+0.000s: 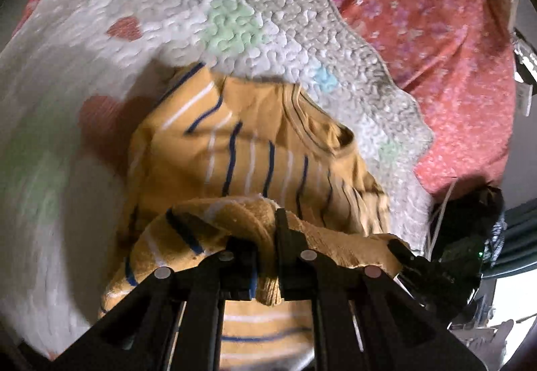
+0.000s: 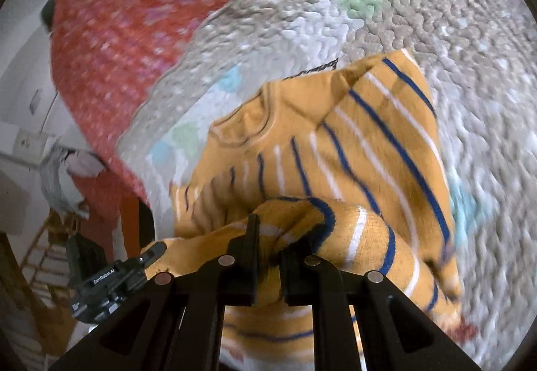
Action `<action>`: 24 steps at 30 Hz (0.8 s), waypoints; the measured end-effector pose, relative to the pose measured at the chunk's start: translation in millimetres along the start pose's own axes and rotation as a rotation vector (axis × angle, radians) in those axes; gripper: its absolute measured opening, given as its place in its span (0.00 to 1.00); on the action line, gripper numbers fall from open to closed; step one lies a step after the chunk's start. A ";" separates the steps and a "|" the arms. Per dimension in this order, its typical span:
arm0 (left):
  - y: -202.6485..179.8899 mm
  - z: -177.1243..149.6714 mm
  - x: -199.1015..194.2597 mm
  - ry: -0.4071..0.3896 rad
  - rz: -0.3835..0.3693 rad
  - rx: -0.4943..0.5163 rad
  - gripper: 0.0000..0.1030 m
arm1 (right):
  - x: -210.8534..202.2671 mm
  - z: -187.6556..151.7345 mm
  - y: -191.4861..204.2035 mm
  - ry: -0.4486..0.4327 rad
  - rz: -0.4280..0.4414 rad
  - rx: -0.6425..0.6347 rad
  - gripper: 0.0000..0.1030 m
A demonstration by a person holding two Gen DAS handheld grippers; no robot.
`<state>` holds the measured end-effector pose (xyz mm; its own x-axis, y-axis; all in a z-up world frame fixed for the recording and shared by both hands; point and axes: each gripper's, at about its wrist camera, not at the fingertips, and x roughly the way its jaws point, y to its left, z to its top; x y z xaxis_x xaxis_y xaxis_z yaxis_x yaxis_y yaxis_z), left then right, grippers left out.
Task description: Fold small clothes
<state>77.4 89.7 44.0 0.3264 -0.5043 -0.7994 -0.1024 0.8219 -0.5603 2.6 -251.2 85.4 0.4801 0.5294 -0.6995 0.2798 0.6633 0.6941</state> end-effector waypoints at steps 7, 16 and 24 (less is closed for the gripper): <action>4.1 33.1 40.1 0.007 -0.021 -0.028 0.13 | 14.8 31.7 -46.9 -0.039 0.155 0.258 0.39; 18.5 52.7 5.7 -0.087 -0.167 -0.158 0.51 | -22.9 49.8 -37.1 -0.171 0.147 0.208 0.67; 2.0 47.3 -18.6 -0.116 -0.115 -0.066 0.52 | 0.9 17.7 36.1 -0.063 0.093 -0.153 0.67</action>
<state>115.6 113.2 68.0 0.4455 -0.5567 -0.7011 -0.1183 0.7397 -0.6625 27.9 -236.2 112.9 0.5507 0.5611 -0.6180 0.1044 0.6882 0.7180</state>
